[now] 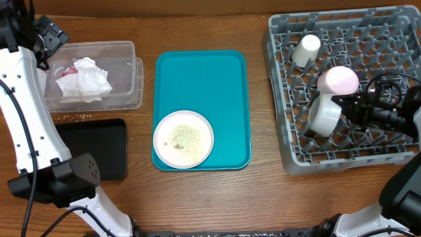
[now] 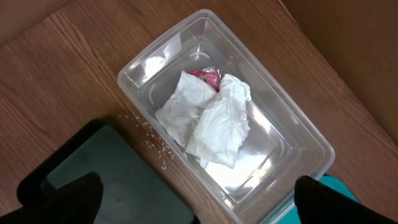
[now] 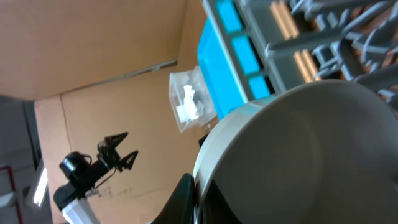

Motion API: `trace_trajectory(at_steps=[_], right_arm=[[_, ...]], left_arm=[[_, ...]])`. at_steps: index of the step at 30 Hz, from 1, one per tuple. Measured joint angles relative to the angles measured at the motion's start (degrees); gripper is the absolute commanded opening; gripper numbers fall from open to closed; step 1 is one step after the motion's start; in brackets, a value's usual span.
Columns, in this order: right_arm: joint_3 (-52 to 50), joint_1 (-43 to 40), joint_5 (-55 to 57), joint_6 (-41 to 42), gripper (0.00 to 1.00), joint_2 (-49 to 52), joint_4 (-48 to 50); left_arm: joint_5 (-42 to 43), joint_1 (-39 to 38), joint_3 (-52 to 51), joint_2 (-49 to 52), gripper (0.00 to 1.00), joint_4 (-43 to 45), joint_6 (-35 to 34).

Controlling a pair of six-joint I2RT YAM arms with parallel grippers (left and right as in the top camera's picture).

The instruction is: Sort waste into correct bins and load items into the dishwasher

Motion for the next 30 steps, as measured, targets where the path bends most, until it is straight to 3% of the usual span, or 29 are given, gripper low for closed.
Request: trace_trajectory(at_steps=[3, 4, 6, 9, 17, 25, 30], right_arm=[[0.5, -2.0, 3.1, 0.5, 0.15, 0.0, -0.9], [0.9, -2.5, 4.7, 0.5, 0.20, 0.0, -0.9], [2.1, -3.4, 9.6, 0.6, 0.40, 0.0, -1.3], [4.3, -3.5, 15.6, 1.4, 0.50, 0.0, -2.5], [12.2, -3.4, 33.3, 9.3, 0.50, 0.0, -6.0], [18.7, -3.4, 44.1, 14.6, 0.49, 0.0, -10.2], [18.8, -1.9, 46.2, 13.9, 0.38, -0.3, -14.3]], left_arm=[[0.0, 0.0, 0.0, 0.0, 1.00, 0.0, 0.0], [0.0, 0.0, 0.0, 0.0, 1.00, 0.0, 0.0], [0.0, 0.0, 0.0, 0.0, 1.00, 0.0, 0.0], [0.0, 0.0, 0.0, 0.0, 1.00, 0.0, 0.0], [0.0, 0.0, 0.0, 0.0, 1.00, 0.0, 0.0], [0.0, 0.0, 0.0, 0.0, 1.00, 0.0, 0.0], [0.0, 0.0, 0.0, 0.0, 1.00, 0.0, 0.0]])
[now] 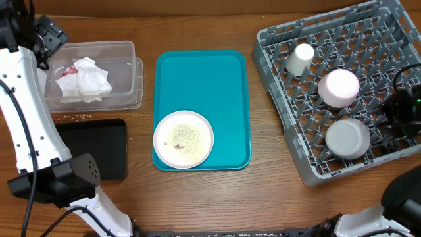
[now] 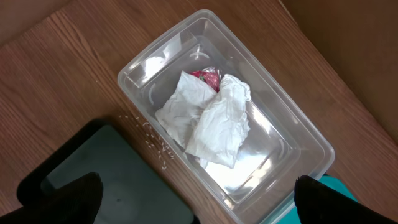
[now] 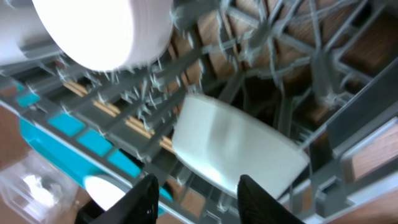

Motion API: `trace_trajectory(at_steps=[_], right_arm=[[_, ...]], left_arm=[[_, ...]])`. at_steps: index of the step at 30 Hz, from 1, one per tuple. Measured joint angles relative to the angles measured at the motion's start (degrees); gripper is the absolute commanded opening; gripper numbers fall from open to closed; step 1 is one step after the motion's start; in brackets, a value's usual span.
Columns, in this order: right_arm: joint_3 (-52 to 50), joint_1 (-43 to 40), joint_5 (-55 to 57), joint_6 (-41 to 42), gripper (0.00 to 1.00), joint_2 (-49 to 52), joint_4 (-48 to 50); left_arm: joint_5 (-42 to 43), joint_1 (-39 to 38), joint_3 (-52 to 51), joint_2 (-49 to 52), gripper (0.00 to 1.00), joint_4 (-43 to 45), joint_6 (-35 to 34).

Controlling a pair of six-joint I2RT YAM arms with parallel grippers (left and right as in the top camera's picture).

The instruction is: Sort waste into correct bins and load items into the dishwasher

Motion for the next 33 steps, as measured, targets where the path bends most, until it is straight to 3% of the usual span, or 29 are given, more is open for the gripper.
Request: trace_trajectory(at_steps=[5, 10, 16, 24, 33], right_arm=[[0.0, 7.2, 1.5, -2.5, 0.17, -0.2, -5.4], [0.0, 16.2, 5.8, -0.5, 0.14, -0.2, -7.8], [-0.7, 22.4, 15.8, 7.5, 0.11, -0.3, -9.0], [-7.0, 21.2, 24.0, 14.8, 0.15, -0.4, -6.4], [-7.8, 14.8, 26.1, 16.6, 0.11, -0.4, 5.1]], left_arm=[[0.0, 0.0, 0.0, 0.0, 1.00, 0.0, 0.0], [0.0, 0.0, 0.0, 0.0, 1.00, 0.0, 0.0], [0.0, 0.0, 0.0, 0.0, 1.00, 0.0, 0.0], [0.0, 0.0, 0.0, 0.0, 1.00, 0.0, 0.0], [0.0, 0.0, 0.0, 0.0, 1.00, 0.0, 0.0]])
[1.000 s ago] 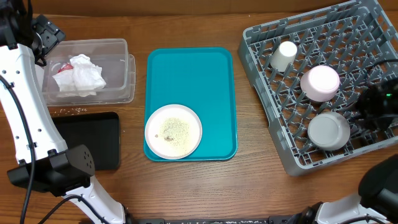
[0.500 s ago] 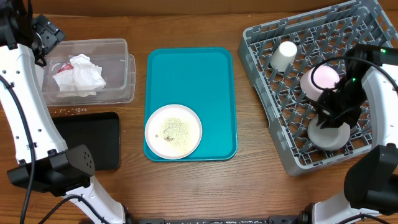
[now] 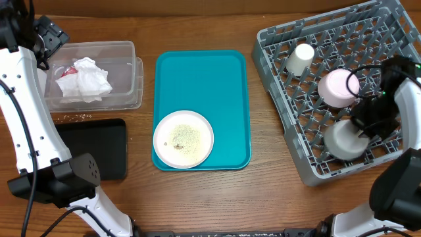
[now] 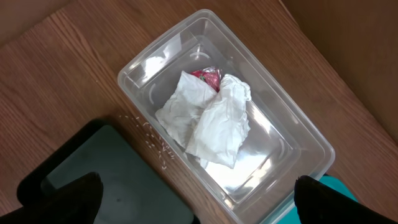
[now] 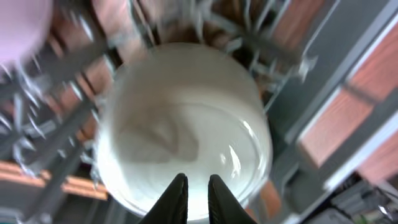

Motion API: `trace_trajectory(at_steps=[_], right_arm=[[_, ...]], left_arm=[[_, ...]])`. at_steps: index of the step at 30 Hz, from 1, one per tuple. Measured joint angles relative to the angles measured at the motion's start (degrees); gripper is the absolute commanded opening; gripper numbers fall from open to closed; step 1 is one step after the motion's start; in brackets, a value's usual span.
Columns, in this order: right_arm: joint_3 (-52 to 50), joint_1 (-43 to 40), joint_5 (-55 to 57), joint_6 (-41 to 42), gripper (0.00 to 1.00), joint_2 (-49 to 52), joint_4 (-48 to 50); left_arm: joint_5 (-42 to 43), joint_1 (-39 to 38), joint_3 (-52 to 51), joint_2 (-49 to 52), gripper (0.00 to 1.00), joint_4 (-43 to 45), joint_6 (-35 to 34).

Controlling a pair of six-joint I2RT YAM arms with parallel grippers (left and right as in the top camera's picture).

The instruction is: Sort waste into correct bins and load items into the dishwasher

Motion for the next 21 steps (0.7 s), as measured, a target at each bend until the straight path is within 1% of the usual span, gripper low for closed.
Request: trace_trajectory(at_steps=[2, 7, 8, 11, 12, 13, 14, 15, 16, 17, 18, 21], right_arm=[[0.0, -1.0, 0.2, 0.1, 0.04, 0.0, 1.5], [1.9, -2.5, -1.1, 0.3, 0.04, 0.0, -1.3], [3.2, -2.6, -2.1, 0.1, 0.06, 0.0, -2.0], [7.0, -2.0, -6.8, -2.4, 0.18, -0.1, -2.4], [8.0, -1.5, -9.2, -3.7, 0.24, -0.2, -2.1], [8.7, -0.7, -11.7, -5.3, 0.36, -0.6, -1.5], [9.1, 0.3, -13.8, -6.3, 0.54, -0.9, -0.9], [9.4, 1.4, -15.9, -7.7, 0.78, -1.3, -0.1], [9.5, 2.8, -17.5, -9.0, 0.89, -1.6, 0.9], [9.6, 4.7, -18.9, -10.4, 0.96, -1.8, 2.2], [9.6, 6.5, -19.8, -11.4, 1.00, -1.9, 3.4], [9.6, 12.7, -21.5, -14.7, 1.00, -1.9, 8.3]], left_arm=[[0.0, 0.0, 0.0, 0.0, 1.00, 0.0, 0.0], [0.0, 0.0, 0.0, 0.0, 1.00, 0.0, 0.0], [0.0, 0.0, 0.0, 0.0, 1.00, 0.0, 0.0], [0.0, 0.0, 0.0, 0.0, 1.00, 0.0, 0.0], [0.0, 0.0, 0.0, 0.0, 1.00, 0.0, 0.0], [0.0, 0.0, 0.0, 0.0, 1.00, 0.0, 0.0], [0.0, 0.0, 0.0, 0.0, 1.00, 0.0, 0.0], [0.0, 0.0, 0.0, 0.0, 1.00, 0.0, 0.0], [0.0, 0.0, 0.0, 0.0, 1.00, 0.0, 0.0], [0.0, 0.0, 0.0, 0.0, 1.00, 0.0, 0.0], [0.0, 0.0, 0.0, 0.0, 1.00, 0.0, 0.0], [0.0, 0.0, 0.0, 0.0, 1.00, 0.0, 0.0]])
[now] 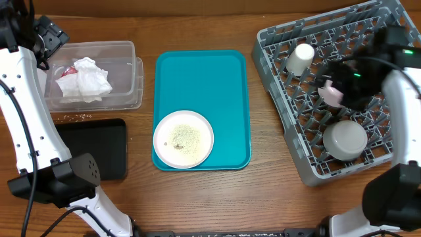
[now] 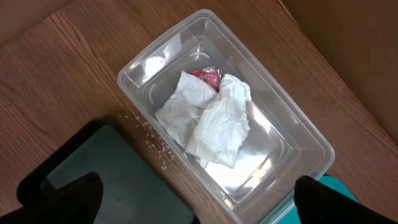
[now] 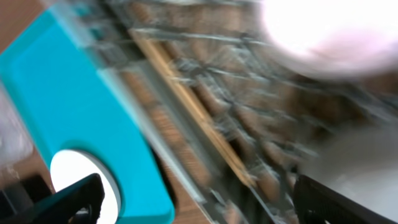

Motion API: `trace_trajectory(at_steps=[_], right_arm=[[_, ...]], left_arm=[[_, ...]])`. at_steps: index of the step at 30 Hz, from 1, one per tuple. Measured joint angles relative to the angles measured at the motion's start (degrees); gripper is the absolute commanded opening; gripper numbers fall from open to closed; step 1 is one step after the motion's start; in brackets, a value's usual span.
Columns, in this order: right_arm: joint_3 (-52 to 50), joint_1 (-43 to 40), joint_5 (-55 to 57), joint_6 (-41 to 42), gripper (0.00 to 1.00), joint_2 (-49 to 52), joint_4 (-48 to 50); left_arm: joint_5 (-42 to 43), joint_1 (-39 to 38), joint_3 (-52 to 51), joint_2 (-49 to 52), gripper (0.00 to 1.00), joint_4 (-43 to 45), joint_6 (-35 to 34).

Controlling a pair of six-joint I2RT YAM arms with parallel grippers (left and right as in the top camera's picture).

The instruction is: Sort waste into correct bins and load items into the dishwasher

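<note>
A grey dish rack (image 1: 284, 125) stands skewed at the right. It holds a white cup (image 1: 300, 58), a pink bowl (image 1: 332, 89) and an upside-down white bowl (image 1: 345, 140). My right gripper (image 1: 355, 82) hovers open over the pink bowl, and its blurred wrist view shows the rack (image 3: 205, 81) and the tray edge. A white plate (image 1: 183, 139) with crumbs lies on the teal tray (image 1: 200, 72). My left gripper (image 2: 196, 205) hangs open, high above the clear bin (image 2: 298, 130) that holds crumpled tissue (image 2: 211, 118) and a red scrap.
A black bin (image 1: 92, 148) sits in front of the clear bin, with crumbs scattered on the wood between them. Bare wood separates the tray from the rack. A brown cardboard wall runs along the back of the table.
My right gripper was down at the upturned white bowl with its fingers nearly together. It is now farther back over the pink bowl, open wide. The bowl stays in the rack. The left arm is unchanged.
At first my right gripper held the white bowl on its side over the rack, which stood square. A second later the bowl lay upside down in the rack, the rack had turned, and the gripper was off it. Then the gripper was at the bowl, and now it is away.
</note>
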Motion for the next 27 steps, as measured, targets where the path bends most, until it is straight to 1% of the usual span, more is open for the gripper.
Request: trace_trajectory(at_steps=[3, 8, 11, 15, 20, 21, 22, 23, 25, 27], right_arm=[[0.0, 6.7, 2.1, -2.1, 1.00, 0.0, 4.3], [0.0, 15.4, 10.4, -3.7, 1.00, 0.7, 9.9], [0.1, 17.2, 13.5, -4.4, 1.00, 2.9, 11.4], [0.1, 17.4, 16.0, -5.3, 1.00, 7.6, 11.4], [0.1, 17.4, 14.5, -7.4, 1.00, 12.0, 10.1], [0.0, 17.4, 13.6, -7.9, 0.97, 12.5, 9.9], [0.1, 17.4, 12.7, -8.6, 0.89, 12.9, 9.8], [0.1, 17.4, 11.8, -8.8, 0.76, 13.2, 9.6], [0.0, 17.4, 11.0, -9.5, 0.64, 13.2, 9.5], [0.0, 17.4, 10.5, -10.1, 0.57, 13.2, 9.6]], left_arm=[[0.0, 0.0, 0.0, 0.0, 1.00, 0.0, 0.0], [0.0, 0.0, 0.0, 0.0, 1.00, 0.0, 0.0], [0.0, 0.0, 0.0, 0.0, 1.00, 0.0, 0.0], [0.0, 0.0, 0.0, 0.0, 1.00, 0.0, 0.0], [0.0, 0.0, 0.0, 0.0, 1.00, 0.0, 0.0], [0.0, 0.0, 0.0, 0.0, 1.00, 0.0, 0.0], [0.0, 0.0, 0.0, 0.0, 1.00, 0.0, 0.0], [0.0, 0.0, 0.0, 0.0, 1.00, 0.0, 0.0], [0.0, 0.0, 0.0, 0.0, 1.00, 0.0, 0.0], [0.0, 0.0, 0.0, 0.0, 1.00, 0.0, 0.0]])
